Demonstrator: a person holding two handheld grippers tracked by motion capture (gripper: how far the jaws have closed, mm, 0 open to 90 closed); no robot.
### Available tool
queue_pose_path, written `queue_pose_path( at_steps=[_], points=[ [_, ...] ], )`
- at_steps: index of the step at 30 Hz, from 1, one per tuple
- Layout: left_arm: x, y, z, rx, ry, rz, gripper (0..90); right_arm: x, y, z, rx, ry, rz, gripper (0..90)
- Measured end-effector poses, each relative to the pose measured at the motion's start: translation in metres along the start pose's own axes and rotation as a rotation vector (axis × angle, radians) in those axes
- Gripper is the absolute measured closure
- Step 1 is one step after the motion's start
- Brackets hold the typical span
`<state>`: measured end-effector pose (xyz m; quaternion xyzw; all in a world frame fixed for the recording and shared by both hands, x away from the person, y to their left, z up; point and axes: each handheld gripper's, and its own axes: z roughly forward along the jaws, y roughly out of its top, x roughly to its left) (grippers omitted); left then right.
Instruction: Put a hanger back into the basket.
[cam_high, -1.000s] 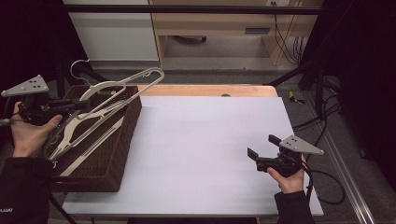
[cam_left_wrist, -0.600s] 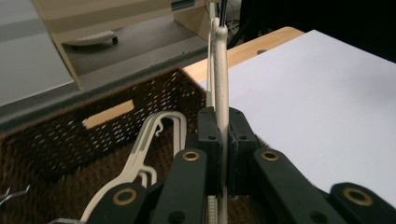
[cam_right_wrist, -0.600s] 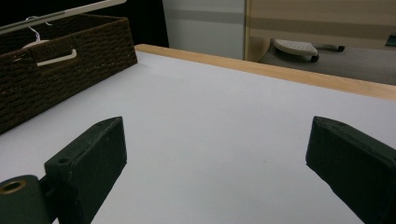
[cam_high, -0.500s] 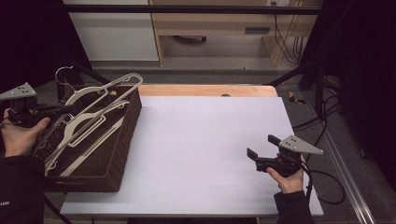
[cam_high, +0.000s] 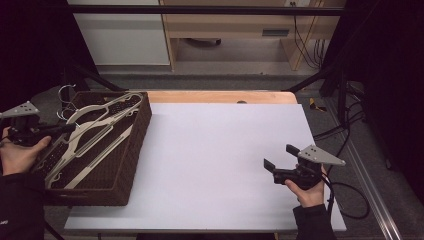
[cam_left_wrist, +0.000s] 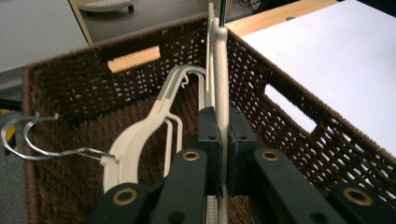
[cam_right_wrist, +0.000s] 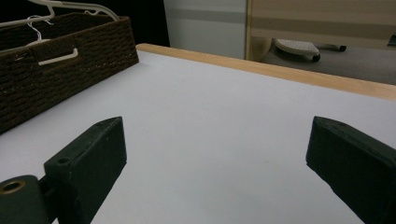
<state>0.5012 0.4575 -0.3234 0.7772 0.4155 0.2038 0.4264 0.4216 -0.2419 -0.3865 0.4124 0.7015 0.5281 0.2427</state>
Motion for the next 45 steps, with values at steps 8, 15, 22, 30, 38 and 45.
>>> queue_pose_path(
  at_steps=[8,15,22,30,38,45],
  points=[
    [-0.008,-0.026,0.019,0.014,-0.009,-0.050,86.2,0.002,0.000,0.001,0.005,-0.006,0.000,4.8],
    [-0.010,-0.037,0.037,0.076,-0.002,-0.100,86.1,0.003,0.000,0.003,0.012,-0.006,-0.003,4.8],
    [-0.007,-0.039,0.039,0.121,0.058,-0.167,83.5,0.003,0.000,0.001,0.009,-0.003,-0.006,4.8],
    [-0.017,-0.028,0.007,-0.029,0.191,-0.173,60.2,0.003,0.000,0.003,0.015,-0.008,-0.007,4.8],
    [-0.071,-0.009,-0.005,-0.200,0.144,-0.088,37.8,0.003,0.000,0.001,0.000,-0.008,-0.006,4.7],
    [-0.126,-0.003,0.005,-0.288,0.059,-0.027,14.0,0.003,0.000,0.000,-0.005,-0.005,-0.008,3.6]
  ],
)
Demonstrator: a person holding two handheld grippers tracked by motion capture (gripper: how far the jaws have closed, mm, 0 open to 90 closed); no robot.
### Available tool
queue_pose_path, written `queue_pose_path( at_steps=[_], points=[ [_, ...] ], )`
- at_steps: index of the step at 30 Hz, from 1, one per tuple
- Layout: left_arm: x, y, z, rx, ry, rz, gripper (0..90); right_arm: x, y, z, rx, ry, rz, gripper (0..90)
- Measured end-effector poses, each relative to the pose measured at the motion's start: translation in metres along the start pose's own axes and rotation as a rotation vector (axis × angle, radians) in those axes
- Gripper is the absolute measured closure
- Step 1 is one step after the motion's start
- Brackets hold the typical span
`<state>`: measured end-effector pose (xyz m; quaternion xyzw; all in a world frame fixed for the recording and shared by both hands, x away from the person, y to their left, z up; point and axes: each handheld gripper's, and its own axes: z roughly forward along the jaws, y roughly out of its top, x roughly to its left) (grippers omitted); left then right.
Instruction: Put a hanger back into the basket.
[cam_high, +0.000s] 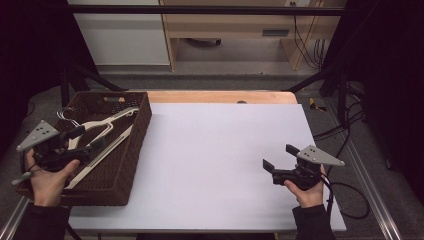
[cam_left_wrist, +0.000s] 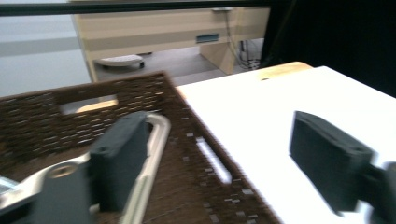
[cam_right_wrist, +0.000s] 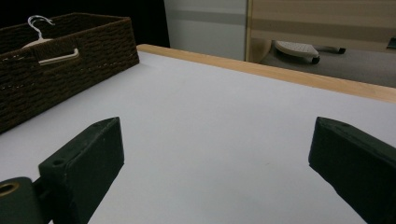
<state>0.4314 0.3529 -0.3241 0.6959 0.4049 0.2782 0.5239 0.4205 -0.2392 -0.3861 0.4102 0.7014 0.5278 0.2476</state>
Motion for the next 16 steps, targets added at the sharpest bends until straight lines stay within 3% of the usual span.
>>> queue_pose_path(
  at_steps=[4,8,11,16],
  points=[
    [-0.023,-0.004,0.004,-0.023,-0.032,0.006,7.0,0.000,0.000,-0.002,0.004,0.001,0.008,2.8],
    [-0.041,-0.012,0.013,-0.001,-0.057,0.033,5.5,-0.001,0.001,-0.004,-0.003,0.009,0.005,2.6],
    [-0.049,-0.020,0.021,0.017,-0.114,0.026,6.3,-0.001,0.001,-0.006,-0.014,0.019,-0.006,2.4],
    [-0.056,-0.033,0.030,0.046,-0.154,0.018,6.4,-0.002,0.001,-0.010,-0.030,0.041,-0.015,2.2]
  ],
)
